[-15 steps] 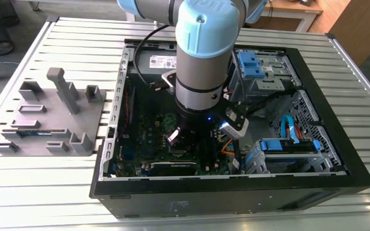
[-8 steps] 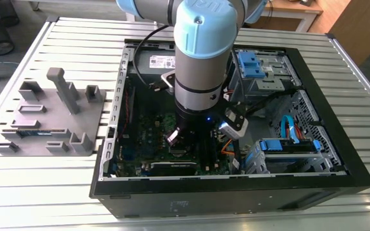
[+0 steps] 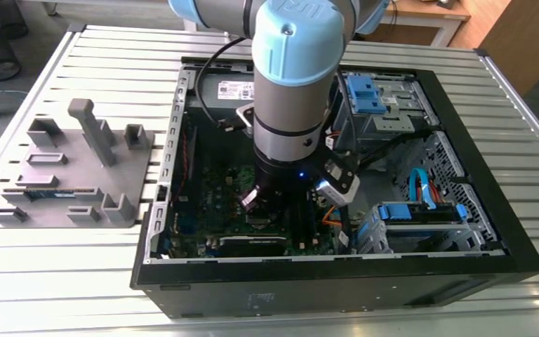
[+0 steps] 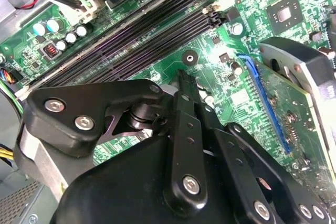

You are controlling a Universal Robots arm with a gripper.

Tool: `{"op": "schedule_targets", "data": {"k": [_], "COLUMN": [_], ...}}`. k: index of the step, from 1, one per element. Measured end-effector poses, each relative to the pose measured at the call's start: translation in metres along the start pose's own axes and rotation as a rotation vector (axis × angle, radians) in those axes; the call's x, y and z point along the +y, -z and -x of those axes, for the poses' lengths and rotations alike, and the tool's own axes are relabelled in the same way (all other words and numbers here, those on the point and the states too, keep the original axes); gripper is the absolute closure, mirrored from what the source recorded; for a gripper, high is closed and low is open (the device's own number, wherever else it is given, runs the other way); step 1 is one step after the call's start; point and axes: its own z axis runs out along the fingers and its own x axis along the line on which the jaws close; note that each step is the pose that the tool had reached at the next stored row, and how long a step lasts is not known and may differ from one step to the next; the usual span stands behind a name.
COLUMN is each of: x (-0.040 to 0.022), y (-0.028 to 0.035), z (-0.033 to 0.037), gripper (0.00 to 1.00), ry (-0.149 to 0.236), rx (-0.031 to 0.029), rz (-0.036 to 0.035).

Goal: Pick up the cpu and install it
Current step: 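Install the first cpu locking lever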

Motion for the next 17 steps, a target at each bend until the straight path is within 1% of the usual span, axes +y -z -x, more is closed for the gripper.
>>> {"op": "schedule_targets", "data": {"k": [2, 6, 8, 11, 17], "x": [0.0001, 0.0001, 0.0001, 0.0005, 0.0004], "y": [-0.0003, -0.0007, -0.0008, -0.0010, -0.0013], "z": [0.0000, -0.0001, -0.0001, 0.0002, 0.0015], "gripper": [0.89, 0.89, 0.89, 0.89, 0.89], "ry": [-0.014, -0.061, -0.078, -0.087, -0.089], "rx": [0.0008, 0.0044, 0.0057, 0.0061, 0.0064], "rz": [-0.0001, -0.0004, -0.0006, -0.0006, -0.0006]}}
